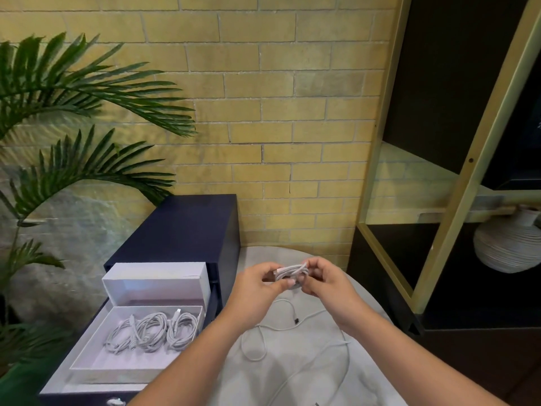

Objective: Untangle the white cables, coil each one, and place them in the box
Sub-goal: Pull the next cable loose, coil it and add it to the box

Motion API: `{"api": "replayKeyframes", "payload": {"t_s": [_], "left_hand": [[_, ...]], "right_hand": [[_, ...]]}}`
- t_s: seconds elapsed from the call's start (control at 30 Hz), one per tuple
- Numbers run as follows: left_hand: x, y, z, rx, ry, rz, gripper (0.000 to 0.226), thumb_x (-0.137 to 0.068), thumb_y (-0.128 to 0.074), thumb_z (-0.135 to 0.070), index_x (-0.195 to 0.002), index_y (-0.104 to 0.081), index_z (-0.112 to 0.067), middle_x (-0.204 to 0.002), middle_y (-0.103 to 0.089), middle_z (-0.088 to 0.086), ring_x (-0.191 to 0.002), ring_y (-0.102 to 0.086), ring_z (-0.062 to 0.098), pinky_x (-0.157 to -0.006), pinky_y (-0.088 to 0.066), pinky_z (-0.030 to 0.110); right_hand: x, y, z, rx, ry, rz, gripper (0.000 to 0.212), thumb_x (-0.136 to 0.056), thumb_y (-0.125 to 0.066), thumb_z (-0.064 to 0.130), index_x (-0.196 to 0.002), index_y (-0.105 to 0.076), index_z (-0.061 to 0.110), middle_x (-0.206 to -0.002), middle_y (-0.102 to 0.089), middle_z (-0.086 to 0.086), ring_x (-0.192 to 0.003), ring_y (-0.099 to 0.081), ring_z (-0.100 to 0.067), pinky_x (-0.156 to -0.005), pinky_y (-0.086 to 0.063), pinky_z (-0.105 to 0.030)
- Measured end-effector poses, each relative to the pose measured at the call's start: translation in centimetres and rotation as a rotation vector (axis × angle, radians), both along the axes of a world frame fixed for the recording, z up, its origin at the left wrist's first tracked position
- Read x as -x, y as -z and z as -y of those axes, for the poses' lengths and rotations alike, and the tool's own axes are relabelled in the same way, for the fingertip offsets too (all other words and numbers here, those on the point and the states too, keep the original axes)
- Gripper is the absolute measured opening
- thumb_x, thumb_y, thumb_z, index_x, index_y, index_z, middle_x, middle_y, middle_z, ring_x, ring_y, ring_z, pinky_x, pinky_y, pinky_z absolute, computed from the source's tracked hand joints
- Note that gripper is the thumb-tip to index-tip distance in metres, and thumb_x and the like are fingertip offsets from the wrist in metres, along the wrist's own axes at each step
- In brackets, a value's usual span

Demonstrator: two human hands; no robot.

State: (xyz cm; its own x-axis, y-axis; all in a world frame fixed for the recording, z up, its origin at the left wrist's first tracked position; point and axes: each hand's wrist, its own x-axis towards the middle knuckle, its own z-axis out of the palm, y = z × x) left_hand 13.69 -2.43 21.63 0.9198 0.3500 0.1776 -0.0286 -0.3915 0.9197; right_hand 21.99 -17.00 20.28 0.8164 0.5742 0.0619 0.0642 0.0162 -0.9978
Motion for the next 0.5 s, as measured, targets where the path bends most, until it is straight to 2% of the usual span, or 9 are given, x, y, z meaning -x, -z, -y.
{"api": "replayKeyframes", "payload": {"t_s": [0.07,0.13,0.2,0.33,0.43,0.5], "left_hand": [[0.0,-0.1,-0.5,0.093,0.082,-0.046,0.012,-0.083,-0.074,-0.019,-0.094,-0.073,-0.016,-0.091,-0.075,0.005,-0.089,-0.069,0.016,-0.083,-0.051,0.027],[0.0,-0.1,-0.9,0.140,0.133,-0.086,0.016,-0.087,-0.070,-0.020,-0.099,-0.071,-0.011,-0.097,-0.073,0.011,-0.092,-0.069,0.021,-0.089,-0.051,0.034],[-0.1,0.1,-1.1,0.169,0.154,-0.136,0.017,-0.091,-0.065,-0.020,-0.104,-0.067,-0.009,-0.102,-0.072,0.012,-0.090,-0.066,0.013,-0.088,-0.050,0.030],[-0.1,-0.2,-1.8,0.185,0.211,-0.211,0.019,-0.092,-0.062,-0.014,-0.111,-0.061,-0.013,-0.096,-0.072,-0.003,-0.087,-0.065,0.001,-0.074,-0.047,0.011],[0.3,-0.3,-2.0,0.130,0.207,-0.217,0.024,-0.090,-0.065,-0.012,-0.111,-0.059,-0.021,-0.106,-0.070,-0.002,-0.093,-0.065,0.004,-0.075,-0.048,0.011],[0.6,-0.2,-1.9,0.019,0.114,-0.153,0.041,-0.085,-0.070,-0.014,-0.117,-0.049,-0.029,-0.108,-0.063,-0.004,-0.092,-0.062,0.002,-0.074,-0.046,0.009]], "right_hand": [[0.1,-0.1,0.1,-0.013,-0.060,0.003,0.015,-0.092,-0.059,0.009,-0.106,-0.064,0.010,-0.096,-0.070,-0.009,-0.086,-0.062,-0.016,-0.082,-0.050,-0.034],[0.1,-0.2,0.2,-0.020,-0.111,0.002,0.017,-0.093,-0.059,0.012,-0.108,-0.065,0.009,-0.100,-0.069,-0.012,-0.091,-0.064,-0.020,-0.086,-0.051,-0.035],[0.1,-0.6,0.4,-0.026,-0.146,-0.006,0.018,-0.090,-0.063,0.014,-0.106,-0.066,0.006,-0.100,-0.069,-0.015,-0.091,-0.065,-0.021,-0.088,-0.052,-0.037],[0.1,-1.4,0.4,0.021,-0.197,0.058,0.026,-0.084,-0.070,0.012,-0.105,-0.060,-0.001,-0.091,-0.070,-0.013,-0.084,-0.065,-0.021,-0.080,-0.052,-0.033],[0.2,-1.7,0.2,0.006,-0.189,0.062,0.032,-0.083,-0.070,0.006,-0.109,-0.052,0.000,-0.085,-0.068,-0.014,-0.077,-0.065,-0.022,-0.073,-0.053,-0.033],[0.3,-1.7,-0.1,0.055,-0.187,0.118,0.033,-0.081,-0.072,0.005,-0.108,-0.052,-0.001,-0.081,-0.067,-0.014,-0.073,-0.064,-0.020,-0.069,-0.055,-0.032]]}}
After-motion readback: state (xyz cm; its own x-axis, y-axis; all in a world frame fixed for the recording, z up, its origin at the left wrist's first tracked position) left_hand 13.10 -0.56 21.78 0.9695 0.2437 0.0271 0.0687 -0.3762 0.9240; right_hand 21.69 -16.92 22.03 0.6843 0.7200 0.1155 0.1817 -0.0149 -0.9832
